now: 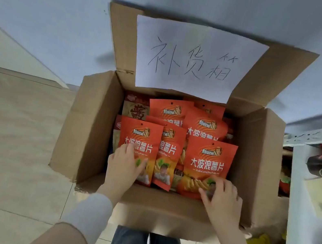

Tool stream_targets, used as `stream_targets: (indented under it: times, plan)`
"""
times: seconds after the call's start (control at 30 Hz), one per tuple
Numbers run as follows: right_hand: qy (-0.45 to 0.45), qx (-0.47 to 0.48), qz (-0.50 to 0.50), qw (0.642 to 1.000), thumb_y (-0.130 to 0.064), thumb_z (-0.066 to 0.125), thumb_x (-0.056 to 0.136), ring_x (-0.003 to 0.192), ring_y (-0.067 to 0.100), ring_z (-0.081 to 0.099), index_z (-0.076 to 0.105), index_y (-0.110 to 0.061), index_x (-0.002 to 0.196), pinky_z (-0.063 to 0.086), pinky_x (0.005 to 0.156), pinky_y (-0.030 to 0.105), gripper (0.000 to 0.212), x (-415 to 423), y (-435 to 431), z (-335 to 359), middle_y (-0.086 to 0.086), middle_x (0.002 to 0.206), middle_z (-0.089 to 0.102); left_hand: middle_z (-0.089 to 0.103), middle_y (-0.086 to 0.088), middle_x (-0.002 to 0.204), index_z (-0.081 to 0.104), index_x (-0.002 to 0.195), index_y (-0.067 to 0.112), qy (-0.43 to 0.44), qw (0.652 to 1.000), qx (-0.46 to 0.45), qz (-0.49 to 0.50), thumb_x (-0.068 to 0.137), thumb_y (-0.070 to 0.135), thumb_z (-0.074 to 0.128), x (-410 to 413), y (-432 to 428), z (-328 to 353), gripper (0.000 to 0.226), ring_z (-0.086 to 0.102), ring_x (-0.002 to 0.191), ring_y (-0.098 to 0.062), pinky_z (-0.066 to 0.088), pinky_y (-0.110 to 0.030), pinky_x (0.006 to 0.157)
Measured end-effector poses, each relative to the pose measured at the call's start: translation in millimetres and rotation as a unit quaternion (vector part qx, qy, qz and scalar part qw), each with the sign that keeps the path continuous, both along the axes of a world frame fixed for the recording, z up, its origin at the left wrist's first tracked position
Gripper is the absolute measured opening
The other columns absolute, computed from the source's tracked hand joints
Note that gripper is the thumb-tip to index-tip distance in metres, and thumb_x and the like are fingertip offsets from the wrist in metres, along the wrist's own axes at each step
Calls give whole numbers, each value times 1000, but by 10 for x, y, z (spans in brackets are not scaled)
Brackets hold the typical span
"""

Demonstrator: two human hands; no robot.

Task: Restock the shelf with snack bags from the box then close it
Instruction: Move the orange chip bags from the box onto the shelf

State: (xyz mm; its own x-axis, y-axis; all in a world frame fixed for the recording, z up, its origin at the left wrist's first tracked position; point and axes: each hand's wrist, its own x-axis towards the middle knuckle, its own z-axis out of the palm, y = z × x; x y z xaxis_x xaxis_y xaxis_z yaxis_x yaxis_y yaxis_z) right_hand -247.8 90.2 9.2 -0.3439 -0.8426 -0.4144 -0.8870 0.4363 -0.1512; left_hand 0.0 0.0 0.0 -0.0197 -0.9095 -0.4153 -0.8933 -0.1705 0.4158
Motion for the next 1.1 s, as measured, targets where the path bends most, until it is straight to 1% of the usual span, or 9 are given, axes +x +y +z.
stream_targets:
  times: [0.07, 0.17, 0.37, 0.57, 0.7, 0.8, 0.9, 1.0, 1.1]
  plan:
    - [-43, 82, -116, 989, -55, 66, 74, 124, 32, 40, 35, -16, 138, 41, 95, 47, 81, -94, -106, -299, 13, 134, 43, 39, -11, 140, 30, 141, 15, 48, 989, 75, 120, 79, 45, 69, 68, -103, -343, 79, 40, 129, -28, 40, -47, 101]
    - [-134, 105, -253, 952, -47, 80, 63, 132, 38, 30, 14, -15, 147, 32, 104, 51, 111, -268, -198, -746, 20, 142, 31, 24, -14, 149, 16, 148, 17, 118, 949, 113, 268, 74, 37, 76, 231, -228, -858, 98, 27, 138, -32, 29, -51, 111]
    - [-214, 99, -356, 904, -23, 87, 60, 138, 36, 21, -7, -17, 148, 22, 110, 50, 129, -286, -124, -1303, 17, 151, 17, 35, -9, 146, 20, 147, 20, 170, 911, 182, 328, 69, 42, 79, 430, -325, -1355, 100, 36, 135, -29, 33, -52, 109]
    - [-183, 69, -414, 889, -18, 85, 63, 128, 37, 41, 10, -12, 146, 36, 103, 53, 112, -274, -62, -1395, 19, 142, 36, 35, -11, 147, 20, 147, 17, 139, 904, 194, 356, 68, 42, 80, 474, -378, -1368, 102, 36, 135, -30, 34, -53, 109]
    - [-179, 101, -390, 898, -26, 81, 69, 114, 38, 54, 37, -5, 131, 45, 90, 45, 79, -300, -96, -1398, 18, 125, 55, 36, -10, 143, 34, 141, 21, 123, 915, 212, 320, 57, 58, 79, 479, -402, -1374, 103, 48, 125, -30, 42, -52, 102]
    - [-223, 134, -355, 898, -33, 74, 76, 102, 33, 59, 60, -8, 113, 45, 82, 36, 47, -322, -80, -1408, 14, 109, 66, 25, -11, 146, 33, 143, 17, 105, 918, 201, 327, 71, 44, 77, 426, -413, -1369, 89, 45, 126, -32, 41, -49, 104]
    - [-278, 117, -345, 889, -30, 73, 78, 96, 27, 59, 67, -14, 97, 41, 79, 30, 26, -339, -55, -1407, 9, 98, 67, 23, -11, 146, 31, 143, 18, 98, 921, 186, 328, 72, 43, 76, 361, -395, -1393, 88, 44, 127, -33, 40, -48, 105]
    - [-320, 135, -322, 881, -31, 75, 76, 90, 25, 61, 65, -18, 95, 45, 79, 33, 25, -373, -44, -1456, 6, 96, 68, 20, -9, 147, 27, 146, 17, 73, 933, 166, 310, 70, 45, 77, 310, -349, -1424, 95, 43, 127, -32, 41, -47, 104]
    - [-335, 173, -308, 874, -30, 81, 69, 84, 23, 61, 64, -16, 101, 51, 80, 37, 39, -403, -15, -1516, 4, 93, 68, 24, -10, 146, 31, 143, 16, 53, 941, 141, 303, 69, 44, 79, 260, -323, -1397, 92, 43, 127, -32, 41, -46, 102]
